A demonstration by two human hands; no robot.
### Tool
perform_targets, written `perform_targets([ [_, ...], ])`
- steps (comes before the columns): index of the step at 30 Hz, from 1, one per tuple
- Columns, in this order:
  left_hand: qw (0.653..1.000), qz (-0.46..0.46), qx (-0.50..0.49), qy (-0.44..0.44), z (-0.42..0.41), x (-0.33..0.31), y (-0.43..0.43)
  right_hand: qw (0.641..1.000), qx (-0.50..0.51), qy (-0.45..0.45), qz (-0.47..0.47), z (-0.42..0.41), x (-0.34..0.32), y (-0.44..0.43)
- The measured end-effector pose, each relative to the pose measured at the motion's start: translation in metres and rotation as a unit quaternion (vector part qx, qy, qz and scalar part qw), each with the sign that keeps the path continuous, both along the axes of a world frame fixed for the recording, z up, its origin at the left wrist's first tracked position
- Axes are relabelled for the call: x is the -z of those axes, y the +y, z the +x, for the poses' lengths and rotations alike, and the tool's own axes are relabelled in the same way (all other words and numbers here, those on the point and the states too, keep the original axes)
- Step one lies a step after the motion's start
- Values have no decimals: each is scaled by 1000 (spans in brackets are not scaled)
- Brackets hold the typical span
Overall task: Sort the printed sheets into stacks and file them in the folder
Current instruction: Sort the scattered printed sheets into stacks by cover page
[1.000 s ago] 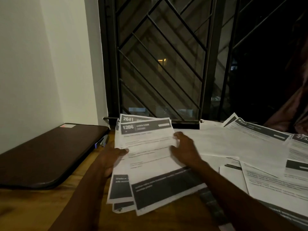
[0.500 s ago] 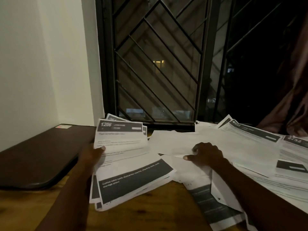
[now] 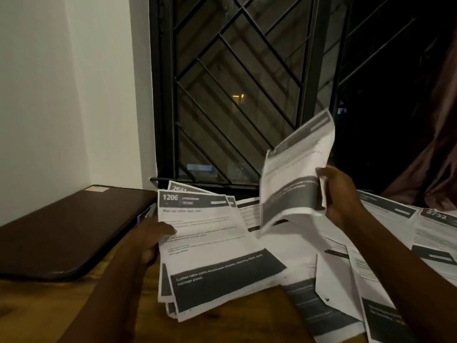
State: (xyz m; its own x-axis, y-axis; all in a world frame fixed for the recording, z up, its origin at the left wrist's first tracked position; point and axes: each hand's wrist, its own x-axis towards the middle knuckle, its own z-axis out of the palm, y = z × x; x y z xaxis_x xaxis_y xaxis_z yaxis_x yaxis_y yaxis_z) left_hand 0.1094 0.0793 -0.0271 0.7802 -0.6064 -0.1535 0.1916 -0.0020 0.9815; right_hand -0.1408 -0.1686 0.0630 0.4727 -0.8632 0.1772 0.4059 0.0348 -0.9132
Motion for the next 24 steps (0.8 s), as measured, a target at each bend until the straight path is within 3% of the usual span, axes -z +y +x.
perform_targets([
  [1, 1000, 9, 6, -1, 1, 0, 1, 997, -43, -30, 58, -1, 0, 5],
  [3, 1000, 19, 9, 6, -1, -2, 3, 995, -52, 33, 78, -2, 11, 15],
  [6, 999, 7, 27, 15, -3, -3, 2, 957, -14, 278, -80, -2, 40, 38],
  [10, 999, 1, 39, 15, 0, -2, -1, 880, -82, 432, -180, 8, 74, 53],
  [13, 998, 3, 61, -13, 7, -1, -1, 859, -64, 447, -243, 19, 80, 59],
  [17, 991, 28, 127, -32, 3, -2, 1, 877, -115, 407, -228, 29, 84, 64],
  [19, 991, 66, 78, -88, 6, 0, 1, 883, -84, 385, -255, 27, 86, 59],
  [20, 989, 87, 52, -110, 10, -1, 3, 864, -38, 398, -307, 25, 89, 53],
  [22, 987, 104, 4, -123, 15, -2, 9, 787, 20, 473, -396, 22, 99, 39],
  [24, 990, 90, -35, -105, 12, -4, 18, 721, -7, 569, -395, 22, 109, 31],
])
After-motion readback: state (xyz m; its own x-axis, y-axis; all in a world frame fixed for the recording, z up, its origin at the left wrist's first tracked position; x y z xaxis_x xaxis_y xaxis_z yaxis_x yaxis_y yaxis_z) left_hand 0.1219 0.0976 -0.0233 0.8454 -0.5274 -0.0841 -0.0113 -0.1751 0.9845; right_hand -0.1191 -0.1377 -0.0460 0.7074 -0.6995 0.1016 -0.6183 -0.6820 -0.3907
